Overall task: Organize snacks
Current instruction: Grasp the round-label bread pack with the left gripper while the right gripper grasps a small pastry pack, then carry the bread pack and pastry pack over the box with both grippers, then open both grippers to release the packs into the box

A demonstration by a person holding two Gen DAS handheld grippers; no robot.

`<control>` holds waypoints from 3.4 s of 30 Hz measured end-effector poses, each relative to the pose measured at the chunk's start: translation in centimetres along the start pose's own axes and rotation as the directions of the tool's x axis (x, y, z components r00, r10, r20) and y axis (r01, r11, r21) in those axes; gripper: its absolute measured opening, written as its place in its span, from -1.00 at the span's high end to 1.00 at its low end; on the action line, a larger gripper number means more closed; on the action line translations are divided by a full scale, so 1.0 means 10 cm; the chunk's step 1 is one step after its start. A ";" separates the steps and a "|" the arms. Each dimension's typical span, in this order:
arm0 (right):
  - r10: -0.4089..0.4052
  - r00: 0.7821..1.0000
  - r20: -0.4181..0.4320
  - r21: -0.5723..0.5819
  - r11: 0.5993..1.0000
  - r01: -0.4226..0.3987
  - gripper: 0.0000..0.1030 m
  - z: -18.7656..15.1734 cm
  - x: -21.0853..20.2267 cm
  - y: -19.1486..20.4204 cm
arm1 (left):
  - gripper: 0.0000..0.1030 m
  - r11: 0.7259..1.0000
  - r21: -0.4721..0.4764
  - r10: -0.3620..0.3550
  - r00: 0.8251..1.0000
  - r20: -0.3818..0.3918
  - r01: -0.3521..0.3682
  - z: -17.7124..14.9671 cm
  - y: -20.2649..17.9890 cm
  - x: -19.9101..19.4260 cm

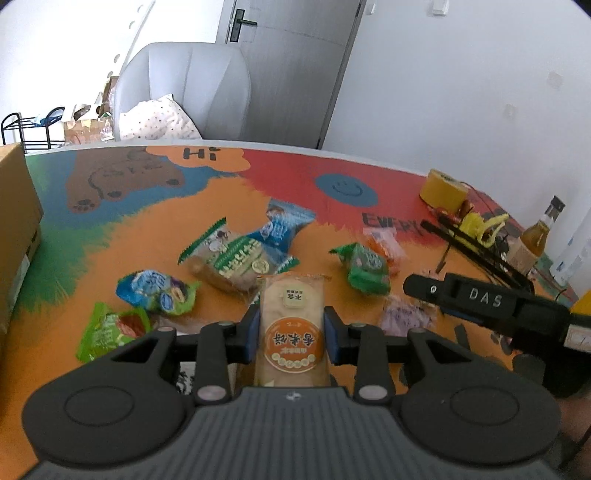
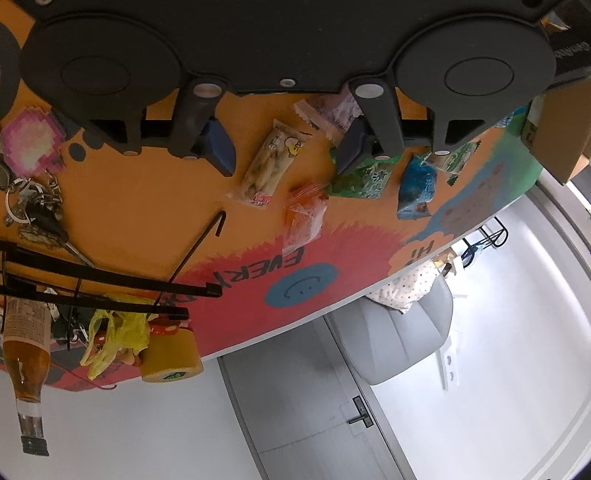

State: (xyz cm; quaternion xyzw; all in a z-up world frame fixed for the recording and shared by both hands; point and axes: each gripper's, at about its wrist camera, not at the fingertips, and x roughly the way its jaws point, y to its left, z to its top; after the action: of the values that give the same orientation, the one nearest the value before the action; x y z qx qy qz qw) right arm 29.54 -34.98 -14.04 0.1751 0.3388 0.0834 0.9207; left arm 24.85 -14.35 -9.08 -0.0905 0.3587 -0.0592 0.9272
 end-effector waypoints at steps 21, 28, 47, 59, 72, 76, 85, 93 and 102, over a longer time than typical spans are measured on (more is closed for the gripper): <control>0.018 1.000 0.007 0.006 1.000 -0.018 0.67 -0.01 -0.47 0.17 | 0.34 0.998 -0.057 0.005 0.996 0.093 0.000 0.04 0.26 -0.56; 0.072 0.997 0.035 -0.029 0.997 -0.071 0.67 0.03 -0.60 0.46 | 0.34 0.998 -0.065 0.016 0.990 0.140 -0.007 0.10 0.39 -0.75; 0.222 0.974 0.037 -0.122 0.969 -0.216 0.67 0.07 -0.59 1.24 | 0.34 0.992 -0.105 0.088 0.970 0.226 -0.066 0.23 0.87 -1.21; 0.327 0.945 -0.008 -0.186 0.928 -0.323 0.67 -0.03 -0.52 1.81 | 0.34 0.973 -0.170 0.194 0.948 0.252 -0.154 0.23 1.35 -1.50; 0.403 0.914 -0.046 -0.242 0.883 -0.402 0.67 -0.05 -0.50 2.34 | 0.34 0.942 -0.243 0.291 0.922 0.257 -0.229 0.30 1.85 -1.68; 0.418 0.907 -0.055 -0.256 0.872 -0.418 0.67 -0.04 -0.48 2.48 | 0.34 0.934 -0.267 0.308 0.917 0.255 -0.239 0.34 1.98 -1.68; 0.447 0.890 -0.092 -0.275 0.847 -0.454 0.67 -0.09 -0.40 2.75 | 0.12 0.902 -0.317 0.373 0.899 0.230 -0.293 0.39 2.24 -1.67; 0.477 0.870 -0.126 -0.280 0.824 -0.493 0.66 -0.13 -0.39 2.95 | -0.02 0.879 -0.360 0.403 0.890 0.214 -0.312 0.28 2.37 -1.78; 0.479 0.866 -0.142 -0.231 0.835 -0.499 0.27 -0.13 -0.33 3.07 | -0.45 0.856 -0.403 0.434 0.873 0.222 -0.323 0.19 2.42 -1.93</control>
State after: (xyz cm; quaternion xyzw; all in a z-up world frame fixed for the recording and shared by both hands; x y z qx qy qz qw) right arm 25.12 -7.12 -1.38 0.1302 0.3049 0.3663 0.8694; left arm 12.99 12.94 -0.14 -0.1903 0.2268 0.2066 0.9326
